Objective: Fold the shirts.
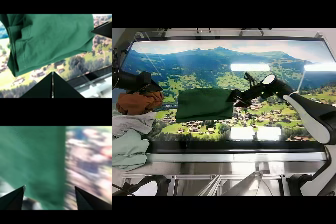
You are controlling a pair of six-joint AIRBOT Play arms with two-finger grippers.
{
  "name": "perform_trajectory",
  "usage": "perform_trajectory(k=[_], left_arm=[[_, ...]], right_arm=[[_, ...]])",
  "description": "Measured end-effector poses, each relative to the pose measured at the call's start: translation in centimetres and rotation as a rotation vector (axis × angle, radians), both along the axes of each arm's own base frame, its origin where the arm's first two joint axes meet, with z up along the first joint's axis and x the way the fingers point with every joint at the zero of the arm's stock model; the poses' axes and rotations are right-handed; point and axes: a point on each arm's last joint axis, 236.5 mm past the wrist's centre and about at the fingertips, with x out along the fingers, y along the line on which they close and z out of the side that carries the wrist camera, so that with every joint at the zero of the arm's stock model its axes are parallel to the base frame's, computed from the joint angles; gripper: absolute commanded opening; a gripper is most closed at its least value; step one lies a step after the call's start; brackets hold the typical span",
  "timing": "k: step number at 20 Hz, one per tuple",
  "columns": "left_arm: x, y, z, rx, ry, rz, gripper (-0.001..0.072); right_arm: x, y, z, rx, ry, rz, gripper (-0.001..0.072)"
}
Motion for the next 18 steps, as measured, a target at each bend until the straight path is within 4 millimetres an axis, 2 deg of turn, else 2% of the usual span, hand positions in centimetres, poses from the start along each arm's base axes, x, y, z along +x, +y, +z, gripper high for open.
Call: perform_trajectory(k=[1, 2, 3, 4, 6, 7, 9, 10, 12, 15, 17, 18], left_arm=[[0.1, 0.0, 0.0, 0.001, -0.005, 0.004, 0.0020], [0.2, 0.1, -0.1, 0.001, -0.007, 0.007, 0.0020], [0.2, 0.1, -0.1, 0.001, -0.008, 0.009, 0.0020], [0.3, 0.1, -0.1, 0.002, -0.010, 0.011, 0.0021], [0.3, 0.1, -0.2, 0.001, -0.010, 0.012, 0.0020], [0.3, 0.1, -0.2, 0.001, -0.008, 0.011, 0.0021], [0.3, 0.1, -0.2, 0.001, -0.007, 0.011, 0.0020], [0.2, 0.1, -0.2, 0.001, -0.007, 0.010, 0.0020], [0.2, 0.1, -0.2, 0.000, -0.005, 0.009, 0.0021], [0.2, 0.1, -0.2, 0.001, -0.005, 0.009, 0.0020], [0.2, 0.1, -0.2, 0.001, -0.004, 0.009, 0.0020], [0.2, 0.1, -0.2, 0.001, -0.004, 0.009, 0.0020]], right_arm=[[-0.2, 1.2, -0.2, 0.049, 0.011, 0.000, 0.0351], [-0.3, 2.0, -0.7, 0.077, 0.008, 0.003, 0.0179], [-0.2, 3.0, -0.6, 0.125, 0.008, -0.006, 0.0064], [0.0, 4.0, 0.5, 0.192, 0.001, -0.012, 0.0023], [0.1, 5.2, 2.8, 0.303, -0.016, -0.010, 0.0022], [0.3, 5.2, 3.9, 0.339, -0.031, -0.008, 0.0022], [0.9, 4.3, 7.8, 0.400, -0.088, 0.002, 0.0022], [1.1, 3.2, 9.6, 0.402, -0.125, 0.013, 0.0022], [1.9, -0.4, 14.3, 0.382, -0.205, 0.009, 0.0022], [3.2, -8.8, 24.0, 0.305, -0.391, -0.068, 0.0022], [3.2, -14.8, 30.4, 0.240, -0.540, -0.160, 0.0022], [3.0, -17.6, 32.8, 0.200, -0.604, -0.208, 0.0022]])
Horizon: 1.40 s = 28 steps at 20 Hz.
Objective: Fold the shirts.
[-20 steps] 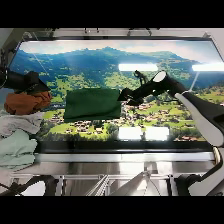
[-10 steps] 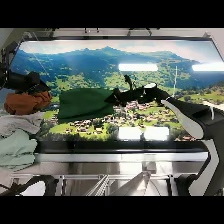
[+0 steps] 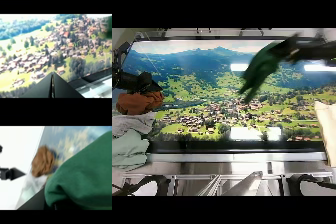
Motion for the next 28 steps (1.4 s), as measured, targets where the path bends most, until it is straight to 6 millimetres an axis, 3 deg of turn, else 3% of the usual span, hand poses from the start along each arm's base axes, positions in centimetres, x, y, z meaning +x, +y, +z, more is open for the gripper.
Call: perform_trajectory(k=[2, 4, 8, 10, 12, 16, 18, 20, 24, 28], left_arm=[[0.0, 0.0, 0.0, 0.000, 0.000, 0.000, 0.0020], [0.0, 0.0, 0.0, 0.000, 0.001, 0.001, 0.0020], [0.0, 0.0, 0.0, 0.000, 0.001, 0.002, 0.0020], [0.1, 0.1, 0.0, 0.001, -0.003, 0.005, 0.0020], [0.5, 0.2, 0.1, 0.004, -0.018, 0.014, 0.0020], [1.4, 0.4, 0.3, 0.011, -0.053, 0.036, 0.0020], [2.0, 0.6, 0.3, 0.014, -0.070, 0.048, 0.0020], [2.3, 0.7, 0.0, 0.014, -0.071, 0.056, 0.0021], [2.5, 0.7, -1.9, 0.002, -0.012, 0.048, 0.0020], [2.1, 0.0, -4.1, -0.011, 0.061, 0.012, 0.0020]], right_arm=[[-0.3, -5.9, 2.7, -0.073, -0.055, -0.154, 0.0022], [-0.3, -12.0, 2.4, -0.151, -0.028, -0.312, 0.0021], [0.7, -23.5, -2.5, -0.238, 0.120, -0.568, 0.0020], [1.7, -27.9, -5.1, -0.253, 0.176, -0.635, 0.0019], [3.2, -30.9, -6.1, -0.266, 0.182, -0.667, 0.0019], [5.7, -34.8, -3.4, -0.308, 0.088, -0.715, 0.0020], [5.4, -35.7, -2.8, -0.318, 0.083, -0.723, 0.0020], [4.4, -35.8, -3.5, -0.321, 0.127, -0.706, 0.0019], [0.3, -35.7, -5.5, -0.422, 0.277, -0.687, 0.0019], [-6.3, -37.6, -6.0, -0.589, 0.501, -0.801, 0.0019]])
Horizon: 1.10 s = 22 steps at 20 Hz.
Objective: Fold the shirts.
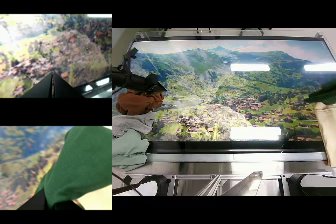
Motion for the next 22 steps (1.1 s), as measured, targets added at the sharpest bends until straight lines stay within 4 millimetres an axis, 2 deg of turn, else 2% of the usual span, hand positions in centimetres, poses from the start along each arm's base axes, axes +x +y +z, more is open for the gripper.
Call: perform_trajectory(k=[4, 6, 9, 12, 15, 16, 17, 18, 19, 22], left_arm=[[-0.7, -2.1, -1.6, -0.003, 0.039, -0.104, 0.0021], [-1.5, -3.6, -2.3, -0.007, 0.060, -0.172, 0.0020], [-2.5, -5.6, -3.1, -0.010, 0.090, -0.259, 0.0021], [-3.2, -7.2, -3.5, -0.011, 0.104, -0.314, 0.0021], [-3.7, -7.9, -3.6, -0.013, 0.115, -0.343, 0.0020], [-3.8, -8.0, -3.6, -0.013, 0.117, -0.349, 0.0021], [-3.9, -8.0, -3.6, -0.014, 0.119, -0.350, 0.0021], [-3.9, -7.9, -3.6, -0.015, 0.123, -0.351, 0.0020], [-3.9, -7.9, -3.6, -0.015, 0.123, -0.351, 0.0020], [-4.3, -7.9, -3.6, -0.018, 0.133, -0.360, 0.0020]], right_arm=[[-6.8, -2.8, 0.5, -0.130, 0.196, -0.197, 0.0020], [-9.5, -3.6, -0.3, -0.146, 0.288, -0.260, 0.0020], [-12.5, -3.7, -3.6, -0.115, 0.429, -0.299, 0.0020], [-15.5, -2.6, -8.4, -0.042, 0.581, -0.305, 0.0021], [-18.5, -1.1, -13.4, 0.040, 0.710, -0.326, 0.0033], [-19.7, -0.5, -14.6, 0.066, 0.755, -0.341, 0.0066], [-20.9, -0.1, -15.7, 0.091, 0.797, -0.358, 0.0305], [-21.8, 0.3, -16.4, 0.112, 0.829, -0.370, 0.0598], [-22.8, 0.8, -16.8, 0.136, 0.859, -0.385, 0.0701], [-24.6, 1.6, -16.6, 0.180, 0.910, -0.419, 0.0701]])
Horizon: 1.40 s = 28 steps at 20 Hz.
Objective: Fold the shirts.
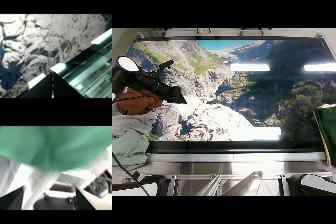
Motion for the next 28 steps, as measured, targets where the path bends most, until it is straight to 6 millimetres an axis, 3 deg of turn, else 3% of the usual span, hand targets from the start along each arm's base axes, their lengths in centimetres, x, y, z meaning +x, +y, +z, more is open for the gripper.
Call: perform_trajectory(k=[3, 6, 7, 8, 9, 11, 14, 17, 21, 24, 28], left_arm=[[-0.2, -0.4, 0.3, -0.017, 0.006, -0.004, 0.0020], [0.6, -0.9, 1.7, -0.043, -0.026, -0.007, 0.0020], [1.0, -1.1, 2.6, -0.054, -0.047, -0.008, 0.0020], [1.4, -1.4, 3.6, -0.070, -0.070, -0.011, 0.0020], [1.8, -1.7, 4.9, -0.091, -0.095, -0.015, 0.0021], [1.9, -2.4, 7.1, -0.129, -0.134, -0.020, 0.0021], [-0.1, -3.1, 9.1, -0.198, -0.139, -0.004, 0.0021], [-4.2, -3.6, 8.8, -0.259, -0.088, 0.037, 0.0021], [-9.9, -4.1, 5.9, -0.292, -0.006, 0.094, 0.0022], [-12.7, -4.3, 4.1, -0.298, 0.017, 0.129, 0.0022], [-14.5, -4.5, 3.3, -0.303, 0.016, 0.143, 0.0020]], right_arm=[[0.3, 0.0, 1.4, -0.010, -0.034, -0.022, 0.0701], [3.0, 0.8, 3.0, -0.002, -0.178, -0.021, 0.0688], [4.5, 1.2, 3.4, 0.005, -0.252, -0.009, 0.0537], [6.3, 1.9, 3.9, 0.014, -0.339, 0.011, 0.0179], [8.5, 3.0, 4.7, 0.028, -0.444, 0.042, 0.0026], [11.9, 5.6, 6.1, 0.038, -0.614, 0.113, 0.0020], [14.2, 10.9, 6.9, 0.067, -0.761, 0.235, 0.0020], [14.1, 16.9, 5.4, 0.112, -0.829, 0.356, 0.0020], [12.3, 24.1, 1.4, 0.190, -0.873, 0.503, 0.0020], [11.0, 27.0, -0.7, 0.226, -0.881, 0.567, 0.0021], [10.6, 28.5, -1.3, 0.256, -0.900, 0.585, 0.0022]])
